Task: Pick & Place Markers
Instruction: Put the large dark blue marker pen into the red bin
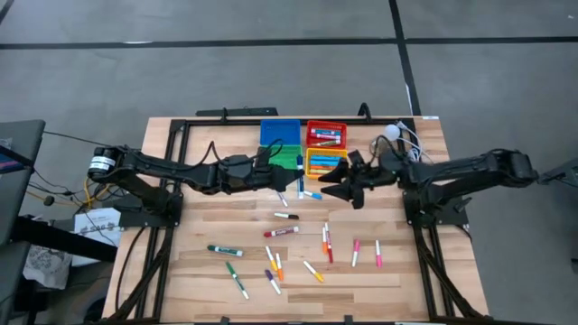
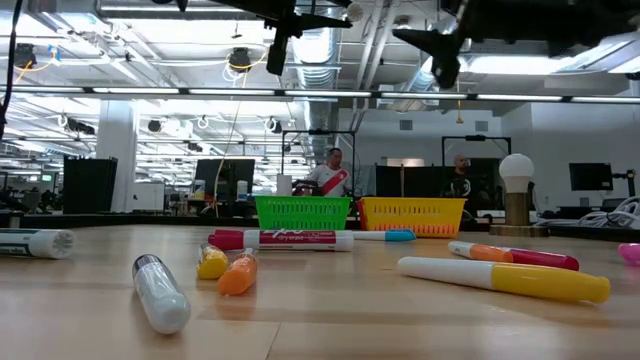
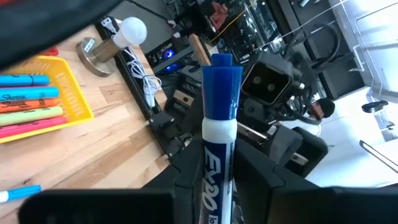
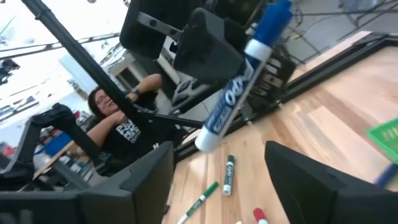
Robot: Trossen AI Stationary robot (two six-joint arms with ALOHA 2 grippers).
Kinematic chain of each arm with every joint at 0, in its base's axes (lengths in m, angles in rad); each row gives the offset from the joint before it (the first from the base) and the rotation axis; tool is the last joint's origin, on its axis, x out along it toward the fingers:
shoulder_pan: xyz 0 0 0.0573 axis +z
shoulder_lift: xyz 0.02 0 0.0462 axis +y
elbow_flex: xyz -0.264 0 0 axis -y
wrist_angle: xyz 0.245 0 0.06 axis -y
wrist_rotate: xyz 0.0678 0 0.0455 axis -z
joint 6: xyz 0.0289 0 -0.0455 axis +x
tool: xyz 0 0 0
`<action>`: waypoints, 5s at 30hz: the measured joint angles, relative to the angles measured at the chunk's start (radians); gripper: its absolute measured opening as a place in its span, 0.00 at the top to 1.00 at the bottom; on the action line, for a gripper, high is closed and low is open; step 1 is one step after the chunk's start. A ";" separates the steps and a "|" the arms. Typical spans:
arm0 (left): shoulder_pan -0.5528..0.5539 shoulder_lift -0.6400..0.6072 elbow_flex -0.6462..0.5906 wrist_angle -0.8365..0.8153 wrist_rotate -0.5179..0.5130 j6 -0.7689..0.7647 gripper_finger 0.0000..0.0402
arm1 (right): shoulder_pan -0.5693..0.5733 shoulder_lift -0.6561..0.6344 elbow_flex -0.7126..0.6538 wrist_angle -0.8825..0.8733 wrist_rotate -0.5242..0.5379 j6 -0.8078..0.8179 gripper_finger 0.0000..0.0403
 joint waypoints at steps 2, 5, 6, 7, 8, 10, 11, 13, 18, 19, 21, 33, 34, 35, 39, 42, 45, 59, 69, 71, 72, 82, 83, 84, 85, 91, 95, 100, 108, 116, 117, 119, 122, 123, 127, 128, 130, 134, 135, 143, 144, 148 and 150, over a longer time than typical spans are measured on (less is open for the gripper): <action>0.000 0.000 0.000 0.000 0.000 0.000 0.83 | -0.016 0.041 0.034 0.000 -0.029 0.000 0.36; 0.000 0.000 0.000 0.000 0.000 0.000 0.83 | -0.028 0.102 0.077 -0.001 -0.064 0.005 0.34; 0.000 0.000 0.000 0.000 0.000 0.000 0.83 | -0.032 0.120 0.089 -0.001 -0.070 0.013 0.34; 0.000 0.000 0.000 0.000 0.000 0.000 0.83 | -0.034 0.137 0.098 -0.002 -0.074 0.019 0.34; 0.000 0.000 0.000 0.000 0.000 0.000 0.83 | -0.037 0.154 0.109 -0.001 -0.076 0.019 0.34; 0.000 0.000 0.000 0.000 0.000 0.000 0.83 | -0.038 0.182 0.125 -0.001 -0.077 0.018 0.34; 0.000 0.000 0.000 0.000 0.000 0.000 0.83 | -0.039 0.193 0.134 -0.002 -0.082 0.018 0.34; 0.000 0.000 0.000 -0.001 0.000 0.000 0.83 | -0.039 0.214 0.158 -0.001 -0.094 0.017 0.34; 0.000 0.000 0.000 -0.002 0.000 0.001 0.83 | -0.038 0.280 0.209 -0.001 -0.097 0.016 0.34; 0.000 -0.001 0.000 -0.003 0.000 0.001 0.83 | -0.038 0.294 0.219 -0.001 -0.097 0.016 0.34; 0.000 -0.001 0.000 -0.004 0.000 0.001 0.83 | -0.039 0.320 0.235 -0.001 -0.098 0.016 0.34; 0.000 -0.001 0.000 -0.023 0.000 0.001 0.83 | -0.052 0.344 0.260 -0.001 -0.120 0.018 0.46; 0.001 -0.001 0.000 -0.023 0.000 0.001 0.83 | -0.052 0.343 0.260 -0.001 -0.120 0.021 0.49; 0.002 -0.001 0.000 -0.023 0.000 0.001 0.83 | -0.051 0.343 0.260 -0.001 -0.120 0.023 0.53; 0.003 -0.001 0.000 -0.027 -0.001 0.002 0.83 | -0.051 0.343 0.259 0.000 -0.121 0.023 0.68; 0.002 -0.001 -0.001 -0.026 -0.001 0.020 0.83 | -0.051 0.343 0.258 -0.003 -0.128 0.031 0.78; 0.001 -0.002 -0.001 -0.023 0.001 0.039 0.80 | -0.052 0.343 0.257 -0.008 -0.133 0.034 0.85; 0.003 -0.002 -0.001 -0.023 -0.017 0.054 0.50 | -0.058 0.343 0.257 -0.008 -0.147 0.011 0.86; -0.001 -0.041 -0.002 -0.041 0.037 0.182 0.32 | -0.064 0.343 0.257 -0.052 -0.148 0.013 0.86; -0.006 -0.060 -0.002 -0.076 0.036 0.217 0.32 | -0.064 0.343 0.257 -0.063 -0.148 0.013 0.86; -0.008 -0.067 -0.002 -0.099 0.033 0.232 0.32 | -0.064 0.343 0.257 -0.066 -0.148 0.012 0.86; -0.089 -0.218 -0.199 -0.104 -0.156 0.252 0.33 | -0.134 0.240 0.258 -0.323 -0.113 -0.125 0.86; -0.099 -0.235 -0.219 -0.096 -0.181 0.252 0.33 | -0.149 0.226 0.258 -0.362 -0.104 -0.154 0.86; -0.110 -0.254 -0.242 -0.096 -0.205 0.251 0.33 | -0.165 0.212 0.258 -0.403 -0.088 -0.180 0.86; -0.118 -0.271 -0.263 -0.092 -0.224 0.251 0.33 | -0.181 0.203 0.258 -0.438 -0.076 -0.202 0.86; -0.158 -0.342 -0.365 -0.074 -0.291 0.232 0.33 | -0.292 0.187 0.289 -0.677 -0.008 -0.324 0.86; -0.168 -0.359 -0.411 -0.059 -0.293 0.235 0.33 | -0.345 0.223 0.388 -0.855 0.064 -0.443 0.86; -0.170 -0.363 -0.457 -0.064 -0.293 0.241 0.33 | -0.389 0.299 0.544 -1.008 0.173 -0.613 0.86; -0.184 -0.363 -0.504 -0.059 -0.294 0.243 0.33 | -0.450 0.475 0.733 -1.157 0.283 -0.842 0.86; -0.226 -0.363 -0.505 -0.044 -0.376 0.303 0.33 | -0.497 0.654 0.794 -1.222 0.340 -0.971 0.86; -0.230 -0.363 -0.505 -0.044 -0.379 0.308 0.33 | -0.502 0.673 0.794 -1.230 0.363 -0.982 0.86; -0.231 -0.363 -0.505 -0.044 -0.380 0.312 0.33 | -0.509 0.705 0.795 -1.227 0.403 -1.005 0.86; -0.231 -0.363 -0.505 -0.039 -0.380 0.314 0.33 | -0.527 0.751 0.795 -1.229 0.405 -1.049 0.86; -0.230 -0.363 -0.505 -0.039 -0.380 0.315 0.33 | -0.531 0.766 0.795 -1.229 0.406 -1.060 0.86; -0.230 -0.363 -0.505 -0.037 -0.379 0.315 0.33 | -0.550 0.812 0.795 -1.228 0.407 -1.069 0.86; -0.230 -0.363 -0.505 -0.037 -0.379 0.315 0.33 | -0.555 0.823 0.795 -1.227 0.407 -1.075 0.86; -0.230 -0.363 -0.505 -0.037 -0.379 0.315 0.33 | -0.557 0.838 0.795 -1.230 0.407 -1.086 0.86; -0.229 -0.363 -0.505 -0.037 -0.379 0.315 0.33 | -0.557 0.844 0.795 -1.215 0.407 -1.093 0.86; -0.229 -0.363 -0.505 -0.037 -0.379 0.315 0.33 | -0.556 0.844 0.795 -1.205 0.407 -1.093 0.86; -0.229 -0.363 -0.505 -0.037 -0.379 0.315 0.33 | -0.556 0.843 0.795 -1.197 0.403 -1.096 0.85; -0.229 -0.363 -0.505 -0.037 -0.379 0.315 0.33 | -0.556 0.843 0.795 -1.197 0.402 -1.096 0.84; -0.229 -0.362 -0.504 -0.037 -0.379 0.315 0.33 | -0.556 0.843 0.795 -1.194 0.400 -1.096 0.79; -0.229 -0.362 -0.504 -0.037 -0.379 0.315 0.33 | -0.556 0.843 0.795 -1.193 0.401 -1.097 0.77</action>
